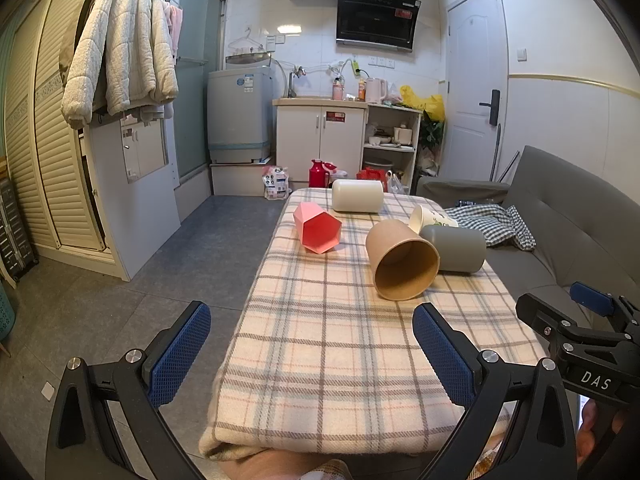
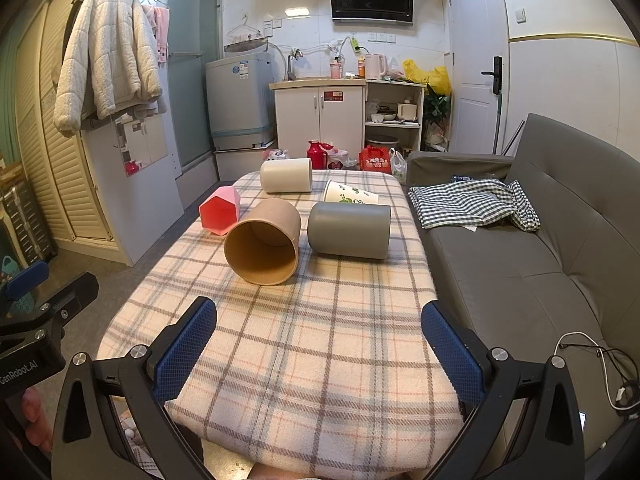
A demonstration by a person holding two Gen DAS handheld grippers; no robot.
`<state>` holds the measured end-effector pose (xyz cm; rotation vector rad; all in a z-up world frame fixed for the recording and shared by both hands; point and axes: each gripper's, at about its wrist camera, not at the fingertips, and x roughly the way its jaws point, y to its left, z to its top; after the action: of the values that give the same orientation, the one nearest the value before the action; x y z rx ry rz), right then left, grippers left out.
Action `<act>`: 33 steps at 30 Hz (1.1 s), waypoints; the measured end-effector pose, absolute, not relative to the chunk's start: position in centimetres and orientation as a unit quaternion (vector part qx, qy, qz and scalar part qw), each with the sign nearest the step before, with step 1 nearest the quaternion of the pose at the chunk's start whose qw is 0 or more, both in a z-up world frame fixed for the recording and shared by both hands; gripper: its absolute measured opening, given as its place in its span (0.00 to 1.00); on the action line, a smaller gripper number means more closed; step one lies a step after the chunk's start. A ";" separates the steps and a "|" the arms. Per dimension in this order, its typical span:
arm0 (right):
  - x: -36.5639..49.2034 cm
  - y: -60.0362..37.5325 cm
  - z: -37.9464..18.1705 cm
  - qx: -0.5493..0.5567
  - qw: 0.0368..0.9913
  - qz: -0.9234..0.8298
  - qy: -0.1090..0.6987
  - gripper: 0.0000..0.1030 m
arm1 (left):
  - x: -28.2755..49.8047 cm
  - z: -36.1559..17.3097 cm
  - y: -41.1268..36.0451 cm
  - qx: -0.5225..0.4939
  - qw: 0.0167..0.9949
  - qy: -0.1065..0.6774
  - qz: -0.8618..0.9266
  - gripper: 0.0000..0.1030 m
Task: Flip cup upside down
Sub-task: 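Move the right tool toward the pink hexagonal cup lying on its side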
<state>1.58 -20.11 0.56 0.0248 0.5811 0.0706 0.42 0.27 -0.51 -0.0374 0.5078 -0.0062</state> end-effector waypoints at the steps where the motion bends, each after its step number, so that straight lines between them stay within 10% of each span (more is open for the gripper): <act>1: 1.6 -20.1 0.6 0.012 0.957 0.035 0.286 1.00 | 0.4 -0.5 0.3 -0.019 0.968 0.251 -0.003 1.00; 33: 1.6 -20.0 0.5 0.011 0.957 0.036 0.289 1.00 | 0.4 -0.6 0.3 -0.020 0.967 0.254 -0.004 1.00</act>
<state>1.63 -19.98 0.50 0.0233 0.5862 0.0729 0.43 0.27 -0.59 -0.0396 0.5145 -0.0072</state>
